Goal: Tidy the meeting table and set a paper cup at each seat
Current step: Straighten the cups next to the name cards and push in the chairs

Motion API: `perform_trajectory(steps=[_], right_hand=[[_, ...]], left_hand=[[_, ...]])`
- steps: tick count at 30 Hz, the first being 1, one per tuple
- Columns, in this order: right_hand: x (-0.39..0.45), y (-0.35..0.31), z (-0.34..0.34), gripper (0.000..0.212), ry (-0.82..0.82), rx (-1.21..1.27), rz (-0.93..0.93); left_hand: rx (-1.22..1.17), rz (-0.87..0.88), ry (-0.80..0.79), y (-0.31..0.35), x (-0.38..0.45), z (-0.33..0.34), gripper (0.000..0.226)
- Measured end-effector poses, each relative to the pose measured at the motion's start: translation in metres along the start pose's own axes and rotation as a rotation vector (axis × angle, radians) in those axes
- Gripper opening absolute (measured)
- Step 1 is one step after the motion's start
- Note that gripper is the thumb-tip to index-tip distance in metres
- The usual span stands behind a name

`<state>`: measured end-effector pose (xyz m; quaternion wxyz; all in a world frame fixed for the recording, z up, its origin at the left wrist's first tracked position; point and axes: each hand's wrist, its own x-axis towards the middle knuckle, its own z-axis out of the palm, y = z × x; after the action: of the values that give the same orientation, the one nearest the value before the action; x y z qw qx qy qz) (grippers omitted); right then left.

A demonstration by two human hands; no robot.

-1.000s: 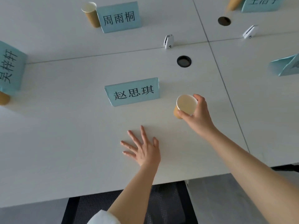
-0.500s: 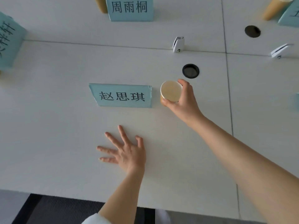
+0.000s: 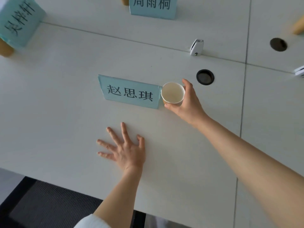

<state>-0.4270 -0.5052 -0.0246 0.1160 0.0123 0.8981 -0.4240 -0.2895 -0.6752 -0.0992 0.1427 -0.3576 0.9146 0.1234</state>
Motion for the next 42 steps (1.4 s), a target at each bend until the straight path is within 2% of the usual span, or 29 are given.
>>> perform_trajectory(steps=[3, 7, 12, 15, 19, 24, 30, 36, 42], right_hand=[[-0.021, 0.010, -0.003, 0.094, -0.004, 0.001, 0.046], [-0.083, 0.033, 0.002, 0.078, 0.007, -0.056, 0.117], [-0.183, 0.050, 0.012, 0.055, 0.153, -0.011, 0.179], [-0.246, 0.049, 0.015, 0.049, 0.170, 0.036, 0.261], [-0.331, 0.049, 0.011, 0.043, 0.265, 0.103, 0.352], [-0.412, 0.062, -0.008, 0.036, 0.383, 0.184, 0.430], [-0.515, 0.093, -0.035, 0.029, 0.503, 0.303, 0.505], [-0.602, 0.153, -0.083, 0.028, 0.551, 0.348, 0.560], [-0.652, 0.219, -0.153, 0.024, 0.580, 0.292, 0.516]], left_hand=[[0.002, 0.014, -0.006, -0.001, 0.000, -0.001, 0.073], [0.002, 0.051, -0.038, -0.005, -0.004, -0.005, 0.074], [0.005, 0.152, -0.132, -0.022, -0.009, -0.024, 0.079], [0.041, 0.235, -0.191, -0.041, -0.027, -0.039, 0.074], [-0.022, 0.437, -0.245, -0.061, -0.089, -0.051, 0.047], [-0.137, 0.625, -0.330, -0.072, -0.179, -0.050, 0.042], [-0.261, 0.711, -0.506, -0.073, -0.286, -0.032, 0.030], [-0.255, 0.785, -0.585, -0.048, -0.394, 0.011, 0.028], [-0.288, 0.732, -0.571, -0.009, -0.486, 0.052, 0.028]])
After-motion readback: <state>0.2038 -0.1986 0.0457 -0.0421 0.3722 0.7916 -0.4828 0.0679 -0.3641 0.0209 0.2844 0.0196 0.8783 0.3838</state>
